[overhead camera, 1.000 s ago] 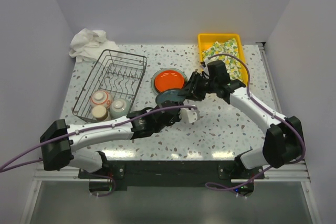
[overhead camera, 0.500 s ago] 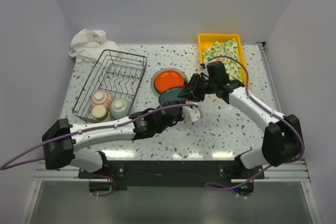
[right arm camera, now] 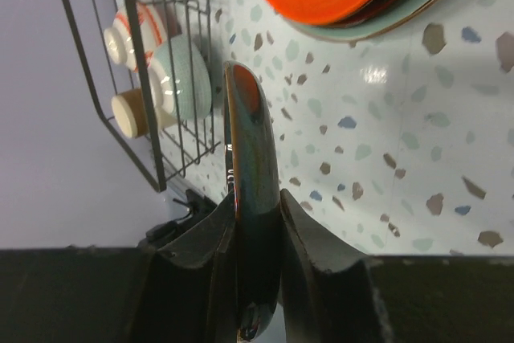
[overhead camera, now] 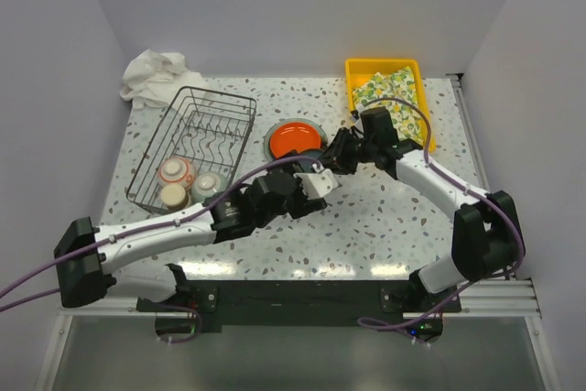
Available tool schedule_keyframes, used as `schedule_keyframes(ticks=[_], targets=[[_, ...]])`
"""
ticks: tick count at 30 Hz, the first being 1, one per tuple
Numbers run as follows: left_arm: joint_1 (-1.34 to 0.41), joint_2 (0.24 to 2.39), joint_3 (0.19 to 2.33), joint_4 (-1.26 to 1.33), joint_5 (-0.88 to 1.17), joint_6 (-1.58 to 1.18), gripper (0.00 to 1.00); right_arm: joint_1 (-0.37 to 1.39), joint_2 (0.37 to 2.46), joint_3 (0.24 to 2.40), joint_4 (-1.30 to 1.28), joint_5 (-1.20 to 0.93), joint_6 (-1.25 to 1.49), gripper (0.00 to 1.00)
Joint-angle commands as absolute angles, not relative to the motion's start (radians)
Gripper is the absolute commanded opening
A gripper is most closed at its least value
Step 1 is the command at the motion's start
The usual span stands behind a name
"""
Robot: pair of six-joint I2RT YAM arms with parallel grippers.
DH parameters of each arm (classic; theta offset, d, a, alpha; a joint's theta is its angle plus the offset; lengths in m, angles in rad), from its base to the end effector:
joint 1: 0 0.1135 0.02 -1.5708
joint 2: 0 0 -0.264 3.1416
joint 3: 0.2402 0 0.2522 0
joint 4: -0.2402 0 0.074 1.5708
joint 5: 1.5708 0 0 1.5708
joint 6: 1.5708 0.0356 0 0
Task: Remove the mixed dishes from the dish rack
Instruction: Place the plate at the center of the board.
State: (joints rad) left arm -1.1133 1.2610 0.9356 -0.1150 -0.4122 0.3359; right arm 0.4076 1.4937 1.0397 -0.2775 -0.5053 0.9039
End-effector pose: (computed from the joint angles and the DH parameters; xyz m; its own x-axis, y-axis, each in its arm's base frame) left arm 0.1397 -0.2514 0.2980 0.0404 0.6017 -0.7977 0.6870 0.5630 0.4594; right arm 0.2910 0.1444 0.2530 -0.9117 0.3552 -0.2062 0.0628 0.6166 0.7847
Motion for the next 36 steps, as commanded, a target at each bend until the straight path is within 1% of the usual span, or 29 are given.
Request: schedule_keyframes(ticks=[1,2,6,12,16,27,30,33,34,36], targets=[[-0.993,1.146,0.954,-0.167,-0.304,0.177,0.98,0.390,1.555,1.124,-0.127,-0.473,0.900,0.00],[-0.965,1.117,0.960,-0.179,-0.284,0.155,1.00,0.387,1.584,1.132,-0.106,-0.456,0.899,0.00],[-0.844,1.055,0.982,-0.270,-0.244,0.054,1.00,0.370,1.670,1.160,-0.011,-0.443,0.902,0.00],[-0.640,0.944,1.009,-0.376,-0.247,-0.040,1.00,0.353,1.793,1.245,0.104,-0.451,0.930,0.00],[-0.606,0.891,0.999,-0.428,-0.271,-0.057,1.00,0.351,1.858,1.310,0.147,-0.460,0.959,0.01],[-0.600,0.796,0.934,-0.499,-0.293,-0.133,1.00,0.351,2.017,1.367,0.227,-0.538,1.000,0.07],[-0.600,0.792,0.931,-0.505,-0.288,-0.133,1.00,0.353,2.028,1.377,0.183,-0.540,0.973,0.13],[-0.600,0.793,0.933,-0.509,-0.287,-0.132,1.00,0.353,2.016,1.387,0.117,-0.525,0.918,0.24],[-0.600,0.796,0.933,-0.509,-0.287,-0.132,1.00,0.351,2.011,1.393,0.065,-0.523,0.902,0.30],[-0.600,0.795,0.928,-0.508,-0.285,-0.130,1.00,0.353,1.999,1.417,0.013,-0.519,0.850,0.35]])
